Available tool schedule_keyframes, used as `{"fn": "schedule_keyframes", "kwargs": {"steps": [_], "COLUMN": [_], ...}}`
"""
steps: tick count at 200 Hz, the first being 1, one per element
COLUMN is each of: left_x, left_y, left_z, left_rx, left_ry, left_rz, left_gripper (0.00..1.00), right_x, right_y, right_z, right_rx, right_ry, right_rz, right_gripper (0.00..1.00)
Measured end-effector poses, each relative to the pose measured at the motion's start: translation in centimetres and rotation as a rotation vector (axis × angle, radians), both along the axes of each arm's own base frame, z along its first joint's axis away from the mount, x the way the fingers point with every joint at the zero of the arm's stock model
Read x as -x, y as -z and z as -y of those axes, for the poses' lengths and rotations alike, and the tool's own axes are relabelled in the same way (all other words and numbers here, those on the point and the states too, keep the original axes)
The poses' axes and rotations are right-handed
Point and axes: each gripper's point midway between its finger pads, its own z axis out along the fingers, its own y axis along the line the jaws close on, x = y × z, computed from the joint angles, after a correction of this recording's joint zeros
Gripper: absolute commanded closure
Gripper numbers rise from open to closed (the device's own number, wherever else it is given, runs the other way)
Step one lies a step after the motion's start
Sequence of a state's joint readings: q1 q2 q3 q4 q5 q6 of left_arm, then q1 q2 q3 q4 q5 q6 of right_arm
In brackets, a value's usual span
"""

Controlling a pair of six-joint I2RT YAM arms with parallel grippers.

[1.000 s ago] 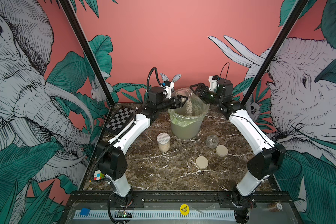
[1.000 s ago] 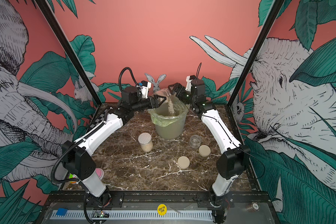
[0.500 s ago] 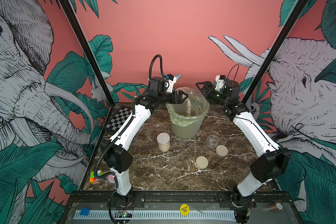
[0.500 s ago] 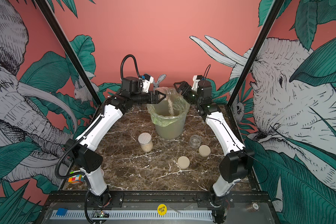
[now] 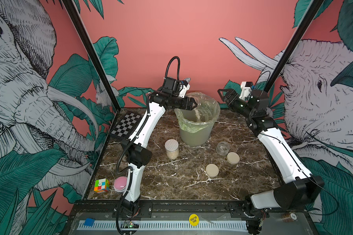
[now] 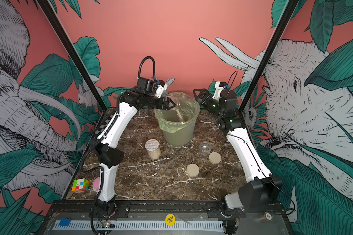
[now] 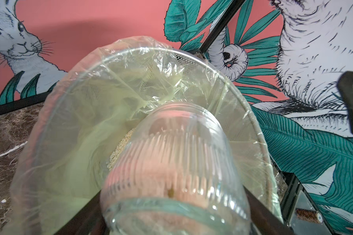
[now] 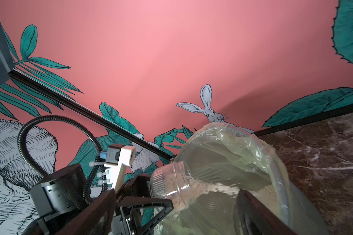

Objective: Empty moldy rice from jars
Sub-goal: Pour the moldy rice from the jar into the trash bin.

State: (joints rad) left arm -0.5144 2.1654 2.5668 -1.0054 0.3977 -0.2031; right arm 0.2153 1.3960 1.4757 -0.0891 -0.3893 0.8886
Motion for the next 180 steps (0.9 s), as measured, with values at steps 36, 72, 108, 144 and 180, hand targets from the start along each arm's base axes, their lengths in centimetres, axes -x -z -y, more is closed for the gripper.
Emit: {"fn": "schedule_keyframes", "kwargs": {"steps": [36, 72, 108, 144, 180], "left_x": [0.2, 0.1, 0.6, 1.9, 1.3], "left_y": [1.7, 2.1, 3.4, 5.2, 5.3], "left_z": [-0.6, -0.4, 2.1, 4.3, 3.8], "left_rx": [-0.06, -0.098, -0.14, -0.264, -0.395], "left_ry": [-0.005, -0.013, 0.028, 0.087, 0.109], "left_rz": [-0.034, -0.021, 0.006, 0.082, 0.202], "left_gripper": [1.0, 1.0, 1.0, 1.0, 1.0], "right_x": [1.8, 3.0, 3.4, 3.8, 4.3], "right_y": [1.7, 3.9, 6.5, 8.5, 7.7], "right_z": [1.3, 2.0, 2.2, 2.7, 3.5], "right_rx": [0.056, 0.106, 0.138, 0.18, 0.2], "right_ry": [0.038, 0.057, 0.057, 0.072, 0.091], "right_rz": [-0.017, -0.051, -0.095, -0.13, -0.102], "right_gripper": [0.08, 0.08, 0.08, 0.07, 0.07]}}
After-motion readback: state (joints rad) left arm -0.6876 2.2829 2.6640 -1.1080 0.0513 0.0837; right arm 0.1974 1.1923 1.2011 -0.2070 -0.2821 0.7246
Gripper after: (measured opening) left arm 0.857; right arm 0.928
